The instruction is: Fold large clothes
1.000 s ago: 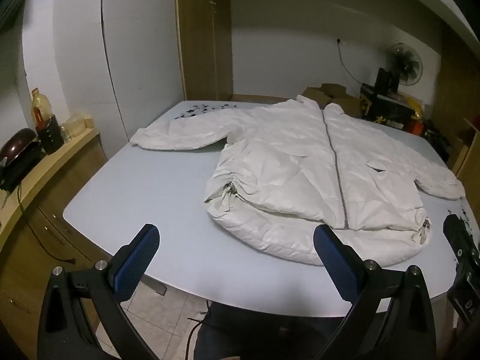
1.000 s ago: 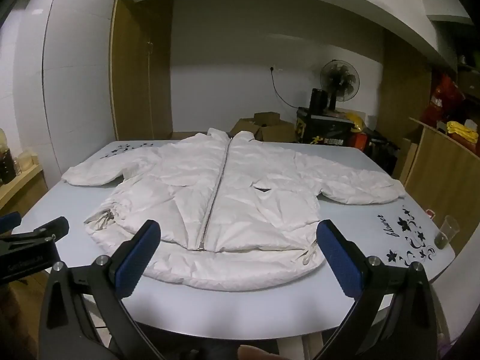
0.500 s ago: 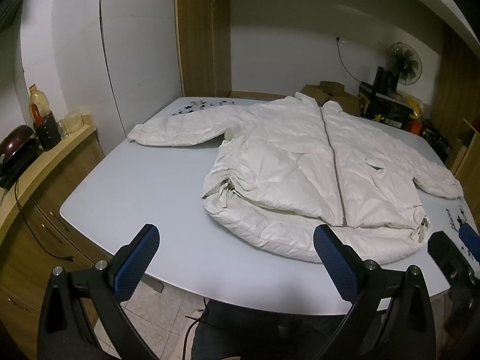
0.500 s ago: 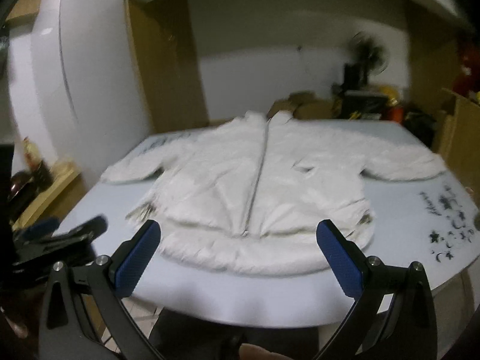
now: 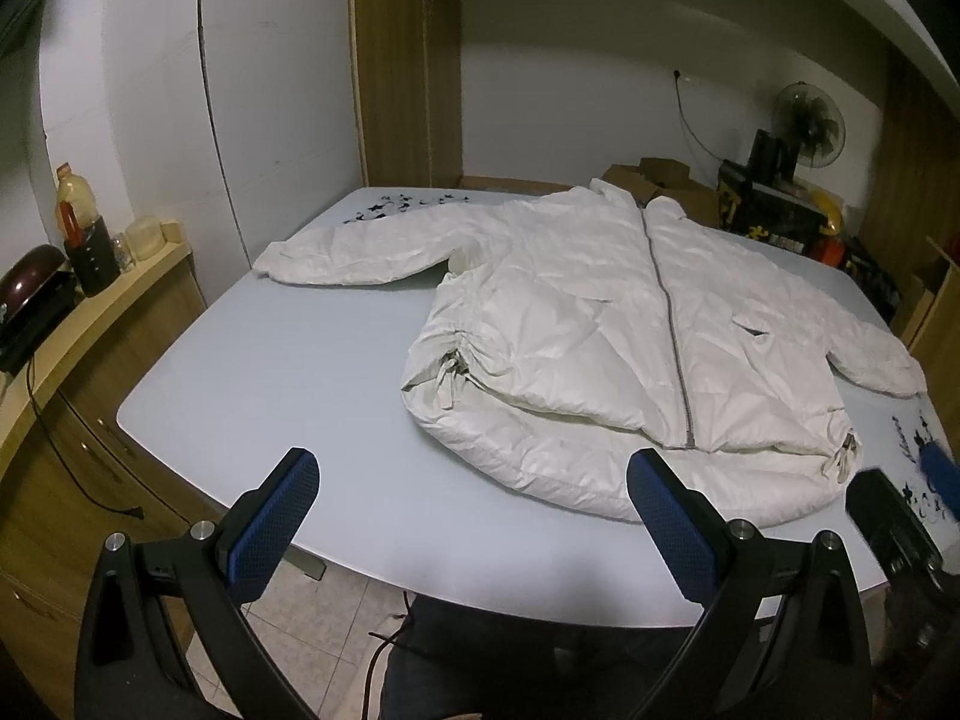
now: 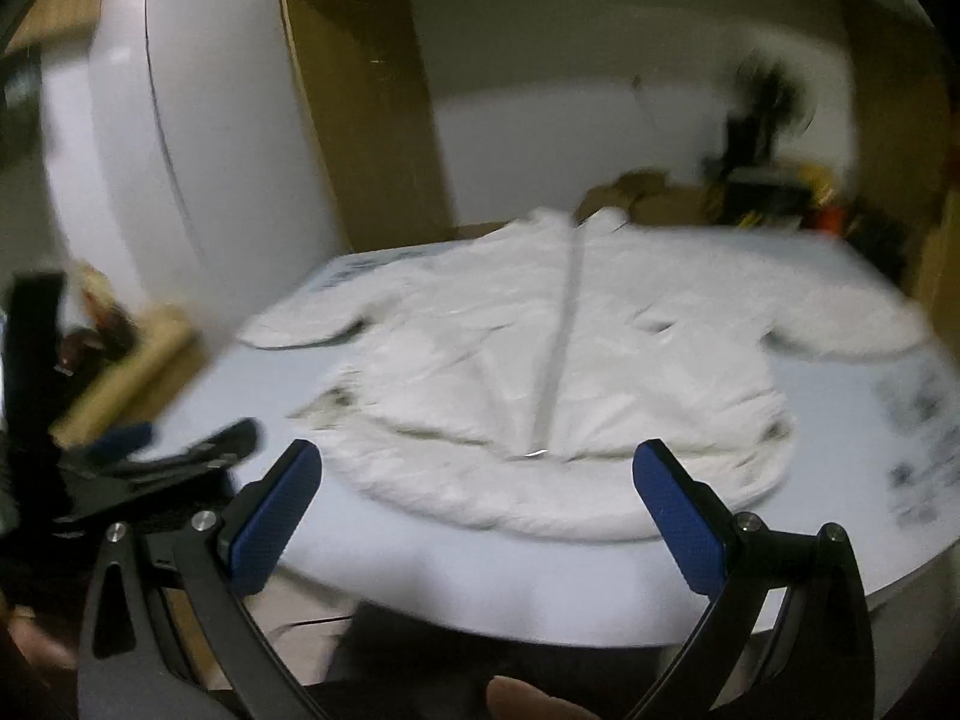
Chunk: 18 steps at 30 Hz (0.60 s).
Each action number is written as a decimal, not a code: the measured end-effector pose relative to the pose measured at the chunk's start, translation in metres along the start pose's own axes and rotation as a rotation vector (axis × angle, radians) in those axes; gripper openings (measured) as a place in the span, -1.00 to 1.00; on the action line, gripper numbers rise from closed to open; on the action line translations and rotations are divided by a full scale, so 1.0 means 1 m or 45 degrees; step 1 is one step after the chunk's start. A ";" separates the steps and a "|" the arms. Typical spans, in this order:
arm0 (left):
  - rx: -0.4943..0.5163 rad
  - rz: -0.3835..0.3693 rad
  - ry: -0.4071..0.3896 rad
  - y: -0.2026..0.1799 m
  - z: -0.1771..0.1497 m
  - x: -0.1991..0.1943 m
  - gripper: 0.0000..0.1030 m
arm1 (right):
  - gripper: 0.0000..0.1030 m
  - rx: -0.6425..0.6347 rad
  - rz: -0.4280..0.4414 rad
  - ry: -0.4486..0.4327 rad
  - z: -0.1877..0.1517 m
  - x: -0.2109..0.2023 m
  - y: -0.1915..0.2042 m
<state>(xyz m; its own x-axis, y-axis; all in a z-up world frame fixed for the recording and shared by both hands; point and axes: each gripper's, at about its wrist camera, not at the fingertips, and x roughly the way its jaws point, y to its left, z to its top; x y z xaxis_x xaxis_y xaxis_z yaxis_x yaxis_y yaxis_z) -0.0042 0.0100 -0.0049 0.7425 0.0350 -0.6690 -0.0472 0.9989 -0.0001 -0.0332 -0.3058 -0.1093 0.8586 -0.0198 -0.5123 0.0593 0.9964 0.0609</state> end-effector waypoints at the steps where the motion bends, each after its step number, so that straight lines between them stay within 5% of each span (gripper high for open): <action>1: 0.002 -0.001 0.001 0.000 0.000 0.000 0.99 | 1.00 -0.029 -0.067 -0.016 0.000 -0.001 0.002; 8: -0.007 -0.002 -0.024 0.003 -0.001 0.001 0.99 | 1.00 -0.011 -0.173 -0.009 0.006 0.001 -0.009; 18: 0.013 0.010 -0.023 0.001 -0.001 0.002 0.99 | 1.00 -0.016 -0.181 -0.009 0.002 -0.001 -0.009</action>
<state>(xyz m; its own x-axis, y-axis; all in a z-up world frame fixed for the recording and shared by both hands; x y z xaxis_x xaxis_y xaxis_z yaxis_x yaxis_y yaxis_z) -0.0033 0.0106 -0.0066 0.7540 0.0434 -0.6554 -0.0463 0.9988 0.0128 -0.0334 -0.3145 -0.1082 0.8457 -0.1614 -0.5087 0.1742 0.9844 -0.0227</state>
